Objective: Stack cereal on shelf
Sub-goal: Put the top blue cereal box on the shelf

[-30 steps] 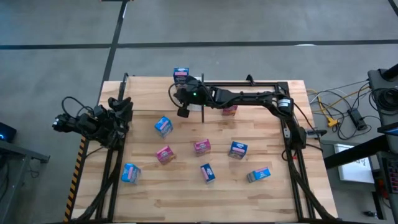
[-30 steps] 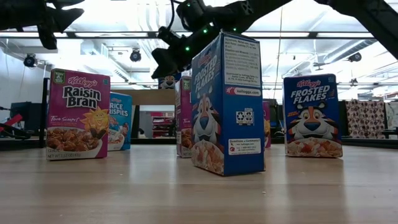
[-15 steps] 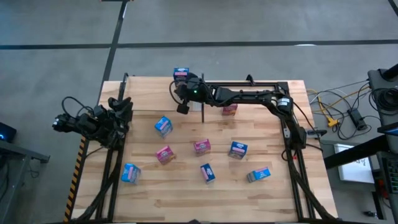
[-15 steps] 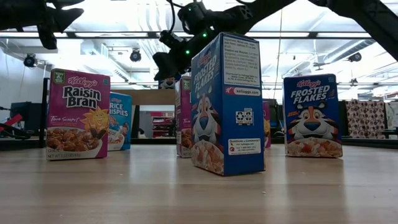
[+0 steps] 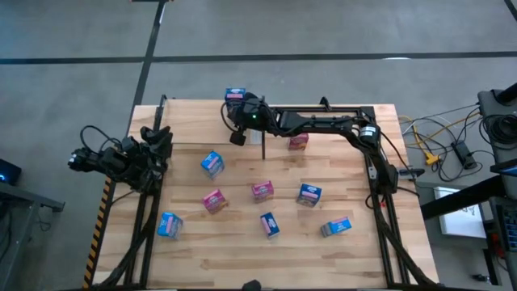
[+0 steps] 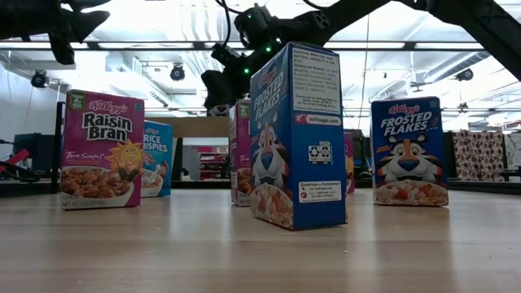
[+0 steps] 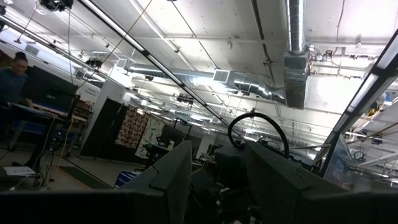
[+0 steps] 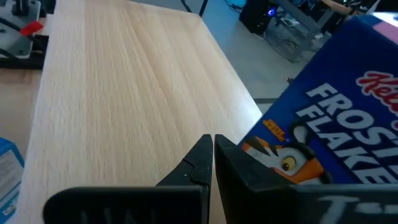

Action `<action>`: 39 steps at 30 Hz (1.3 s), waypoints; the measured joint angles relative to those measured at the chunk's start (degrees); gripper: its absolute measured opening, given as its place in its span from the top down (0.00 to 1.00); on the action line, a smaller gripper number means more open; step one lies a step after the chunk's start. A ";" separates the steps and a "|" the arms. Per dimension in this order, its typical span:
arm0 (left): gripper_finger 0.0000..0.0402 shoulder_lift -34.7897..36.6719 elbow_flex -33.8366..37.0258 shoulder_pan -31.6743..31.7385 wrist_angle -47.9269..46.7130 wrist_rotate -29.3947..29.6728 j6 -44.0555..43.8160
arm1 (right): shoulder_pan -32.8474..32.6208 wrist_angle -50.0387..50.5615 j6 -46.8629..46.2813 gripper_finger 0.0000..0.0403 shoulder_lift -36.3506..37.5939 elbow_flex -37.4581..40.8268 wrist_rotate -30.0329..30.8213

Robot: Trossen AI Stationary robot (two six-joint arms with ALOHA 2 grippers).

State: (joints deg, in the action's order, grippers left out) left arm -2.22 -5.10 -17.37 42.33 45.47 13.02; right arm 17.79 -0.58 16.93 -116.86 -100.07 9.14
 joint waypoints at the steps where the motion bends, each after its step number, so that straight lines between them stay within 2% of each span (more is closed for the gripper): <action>1: 0.66 0.00 0.00 0.01 0.00 0.00 0.00 | 0.06 0.00 0.01 0.98 0.00 0.00 -0.03; 39: 0.66 0.00 0.00 -0.02 -0.02 0.00 0.00 | 2.64 -1.49 -0.33 0.98 0.01 0.00 0.01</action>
State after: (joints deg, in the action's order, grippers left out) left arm -2.22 -5.10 -17.39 42.31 45.47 13.02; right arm 20.43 -2.08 16.60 -116.85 -100.07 9.15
